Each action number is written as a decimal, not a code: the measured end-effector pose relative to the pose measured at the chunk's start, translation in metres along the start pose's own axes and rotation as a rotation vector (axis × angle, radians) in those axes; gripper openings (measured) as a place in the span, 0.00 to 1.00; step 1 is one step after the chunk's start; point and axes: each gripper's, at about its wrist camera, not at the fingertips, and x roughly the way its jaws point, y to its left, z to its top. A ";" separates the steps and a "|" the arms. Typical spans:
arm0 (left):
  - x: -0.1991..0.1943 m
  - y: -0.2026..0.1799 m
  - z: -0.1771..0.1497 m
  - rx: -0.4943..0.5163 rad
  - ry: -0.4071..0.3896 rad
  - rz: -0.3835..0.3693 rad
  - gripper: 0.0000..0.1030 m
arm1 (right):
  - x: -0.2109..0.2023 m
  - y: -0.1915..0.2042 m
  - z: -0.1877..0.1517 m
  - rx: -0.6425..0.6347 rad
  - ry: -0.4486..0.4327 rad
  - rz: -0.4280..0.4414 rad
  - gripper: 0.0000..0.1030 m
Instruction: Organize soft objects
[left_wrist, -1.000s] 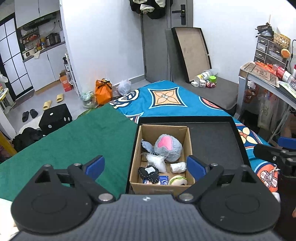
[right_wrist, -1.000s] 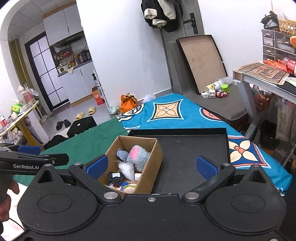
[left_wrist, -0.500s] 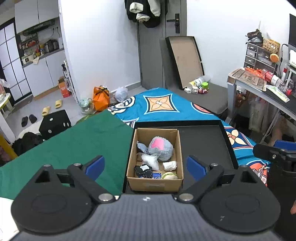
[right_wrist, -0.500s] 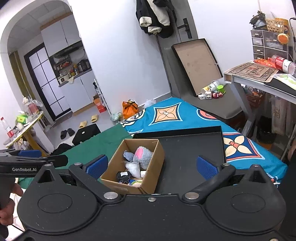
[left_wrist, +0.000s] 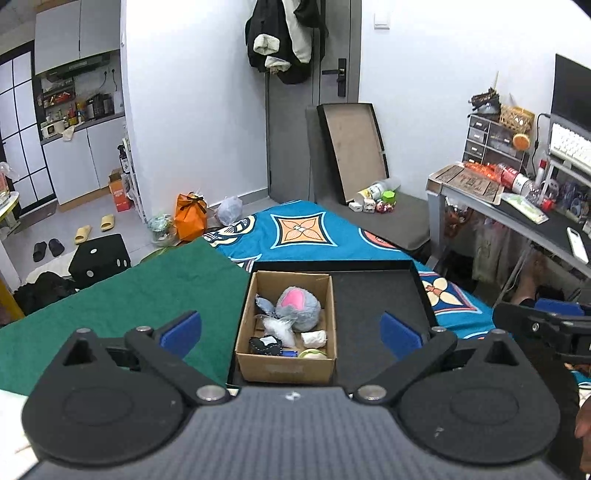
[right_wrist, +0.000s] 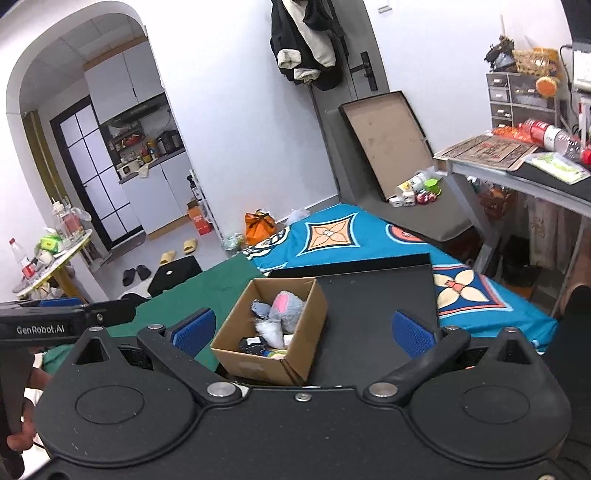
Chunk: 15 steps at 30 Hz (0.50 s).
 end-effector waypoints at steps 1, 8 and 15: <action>-0.001 0.000 -0.001 -0.008 -0.003 -0.002 0.99 | -0.003 0.000 -0.001 -0.003 -0.004 0.002 1.00; -0.013 -0.004 -0.013 -0.023 -0.027 -0.013 0.99 | -0.015 0.001 -0.010 -0.021 -0.004 -0.017 1.00; -0.020 -0.007 -0.022 -0.024 -0.046 -0.016 0.99 | -0.021 0.000 -0.016 -0.034 -0.009 -0.012 1.00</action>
